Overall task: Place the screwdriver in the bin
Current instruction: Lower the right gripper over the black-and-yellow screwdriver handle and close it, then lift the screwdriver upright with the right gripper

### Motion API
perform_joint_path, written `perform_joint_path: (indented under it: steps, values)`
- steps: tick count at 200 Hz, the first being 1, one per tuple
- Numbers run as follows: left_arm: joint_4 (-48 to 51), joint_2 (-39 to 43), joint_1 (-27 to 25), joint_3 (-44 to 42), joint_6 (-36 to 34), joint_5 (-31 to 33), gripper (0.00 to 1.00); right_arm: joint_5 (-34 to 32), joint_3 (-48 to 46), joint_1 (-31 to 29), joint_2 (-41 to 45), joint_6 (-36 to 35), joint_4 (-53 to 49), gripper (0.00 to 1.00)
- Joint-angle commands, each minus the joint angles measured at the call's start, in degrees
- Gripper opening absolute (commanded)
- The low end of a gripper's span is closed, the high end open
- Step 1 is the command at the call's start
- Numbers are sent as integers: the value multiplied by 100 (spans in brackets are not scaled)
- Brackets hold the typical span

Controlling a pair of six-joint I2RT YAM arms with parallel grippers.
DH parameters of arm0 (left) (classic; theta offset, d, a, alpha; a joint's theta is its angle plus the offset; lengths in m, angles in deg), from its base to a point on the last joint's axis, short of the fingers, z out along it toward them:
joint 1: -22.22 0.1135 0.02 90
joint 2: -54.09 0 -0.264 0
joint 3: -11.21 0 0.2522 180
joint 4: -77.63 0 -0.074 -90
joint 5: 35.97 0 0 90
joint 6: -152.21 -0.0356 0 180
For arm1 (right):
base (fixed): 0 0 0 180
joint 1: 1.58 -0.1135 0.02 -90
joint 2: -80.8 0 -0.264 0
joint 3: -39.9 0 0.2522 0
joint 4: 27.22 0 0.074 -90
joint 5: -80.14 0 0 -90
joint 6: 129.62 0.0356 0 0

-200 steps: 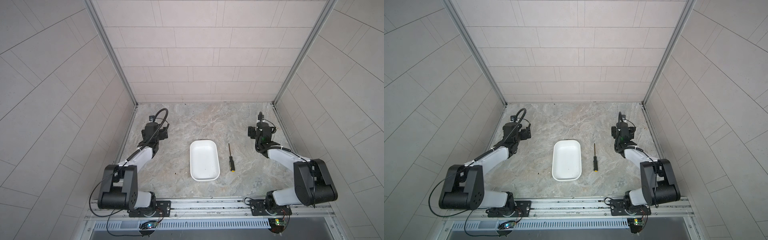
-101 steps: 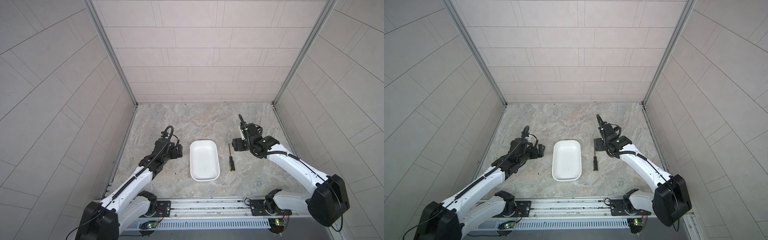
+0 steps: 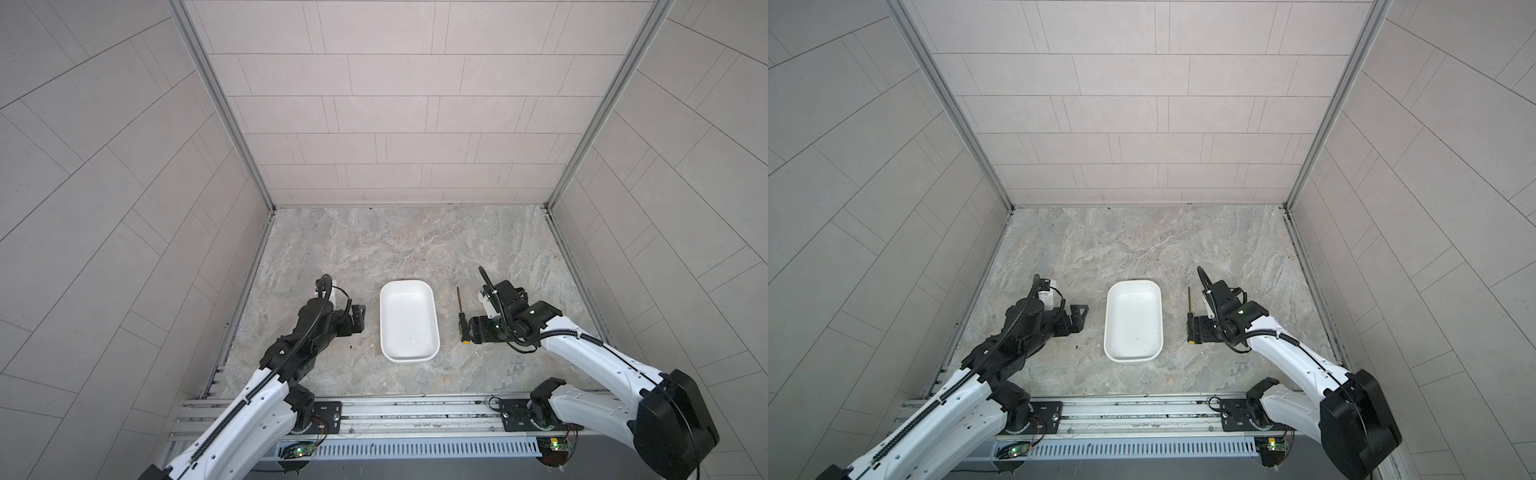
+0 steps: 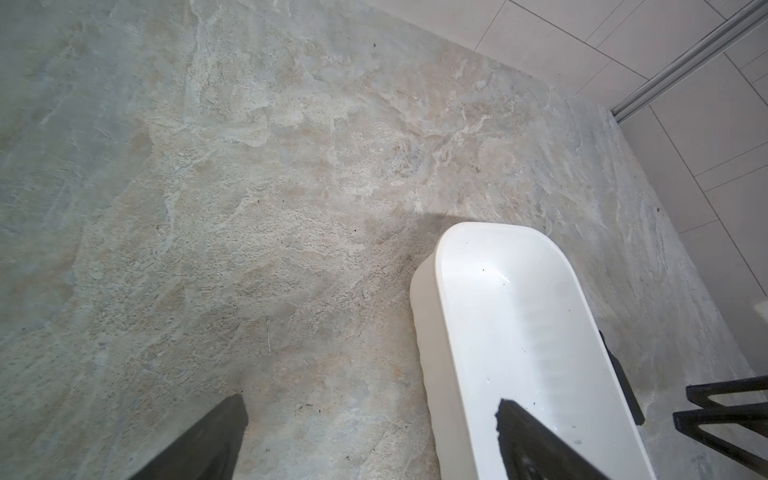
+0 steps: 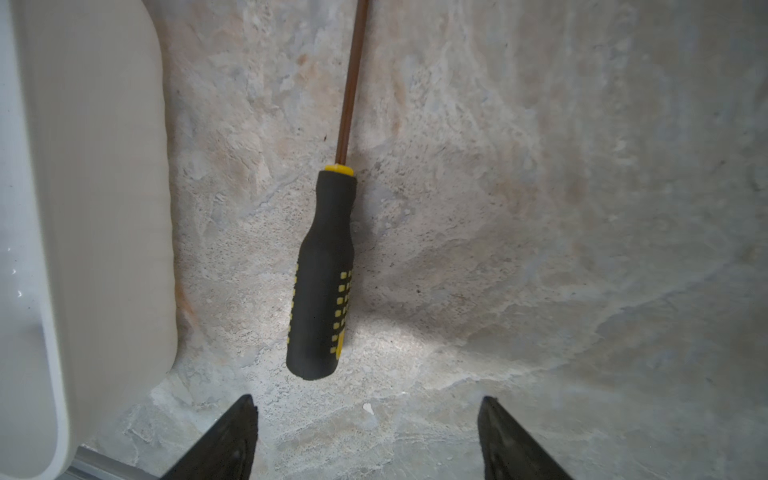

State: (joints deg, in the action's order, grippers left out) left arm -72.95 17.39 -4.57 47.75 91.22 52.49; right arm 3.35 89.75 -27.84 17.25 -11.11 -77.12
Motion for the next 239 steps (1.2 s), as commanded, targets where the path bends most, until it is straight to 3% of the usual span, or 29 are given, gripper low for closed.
perform_joint_path:
  steps: [1,71,119,213,239]
  values:
    - [153,17,-27,-125,-211,-91,100,369,-32,-37,-150,4,332,77]
    - [-47,-187,-28,-143,-405,-354,100,304,-31,-131,-635,32,679,67]
    - [157,-76,-27,-134,-361,-52,100,7,149,-245,-1045,93,709,55]
    - [121,-116,-26,-160,-371,-30,100,-258,459,-350,-1680,111,808,48]
    - [104,-130,-27,-168,-375,-24,100,-267,471,-371,-1855,128,890,41]
